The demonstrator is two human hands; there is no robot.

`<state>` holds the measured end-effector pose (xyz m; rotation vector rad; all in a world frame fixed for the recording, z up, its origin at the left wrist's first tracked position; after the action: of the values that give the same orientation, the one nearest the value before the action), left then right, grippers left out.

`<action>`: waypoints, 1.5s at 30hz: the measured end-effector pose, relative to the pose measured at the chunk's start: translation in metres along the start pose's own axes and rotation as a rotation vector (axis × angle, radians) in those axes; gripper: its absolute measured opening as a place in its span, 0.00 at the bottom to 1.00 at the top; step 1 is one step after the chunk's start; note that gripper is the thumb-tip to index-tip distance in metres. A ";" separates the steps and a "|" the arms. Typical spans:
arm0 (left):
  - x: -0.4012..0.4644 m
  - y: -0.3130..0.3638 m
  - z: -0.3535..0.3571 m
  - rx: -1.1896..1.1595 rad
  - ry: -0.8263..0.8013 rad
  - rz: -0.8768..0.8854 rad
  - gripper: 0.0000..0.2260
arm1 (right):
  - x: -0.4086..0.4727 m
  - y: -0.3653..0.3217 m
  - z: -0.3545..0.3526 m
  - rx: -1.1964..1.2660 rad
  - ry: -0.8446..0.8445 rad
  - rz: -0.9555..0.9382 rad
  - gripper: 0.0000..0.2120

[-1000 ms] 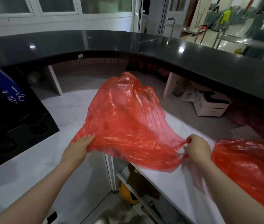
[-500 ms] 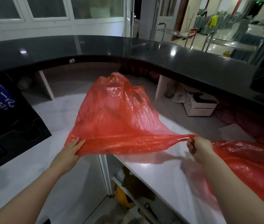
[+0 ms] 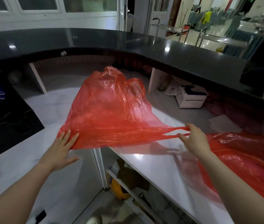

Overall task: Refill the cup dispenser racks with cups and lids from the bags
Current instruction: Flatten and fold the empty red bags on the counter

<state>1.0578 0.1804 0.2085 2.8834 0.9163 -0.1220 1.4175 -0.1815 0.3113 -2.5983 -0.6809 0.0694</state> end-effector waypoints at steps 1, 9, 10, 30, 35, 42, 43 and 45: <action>-0.001 0.000 0.000 -0.005 0.018 0.002 0.48 | -0.006 -0.006 0.004 -0.039 -0.026 -0.063 0.32; -0.003 0.003 -0.001 0.029 0.026 0.003 0.46 | -0.026 -0.086 0.047 -0.347 0.024 -0.531 0.36; -0.003 0.003 -0.001 0.037 0.016 0.012 0.45 | -0.028 -0.095 0.055 -0.333 0.009 -0.612 0.33; -0.023 0.011 -0.004 -0.058 -0.117 -0.023 0.53 | -0.017 -0.063 0.133 -0.281 -0.453 -0.357 0.37; -0.025 0.029 -0.048 -0.387 0.333 0.021 0.29 | -0.008 -0.075 0.088 0.004 -0.111 -0.392 0.20; 0.042 0.014 -0.116 -0.597 0.745 -0.139 0.12 | 0.060 -0.096 0.048 0.331 0.081 -0.284 0.12; 0.060 0.008 -0.124 -0.640 0.763 -0.160 0.10 | 0.074 -0.098 0.047 0.331 0.074 -0.260 0.12; 0.098 -0.003 -0.135 -0.721 0.756 -0.195 0.08 | 0.104 -0.103 0.048 0.314 0.070 -0.203 0.14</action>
<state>1.1414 0.2568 0.3310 2.1266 1.0358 1.0999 1.4543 -0.0327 0.3199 -2.2117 -0.8323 0.0195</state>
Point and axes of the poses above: each hand's wrist, its own x-axis towards the middle knuckle, its own z-axis out of the palm, y = z × x, the point moved 4 cm from there along x, towards the middle knuckle
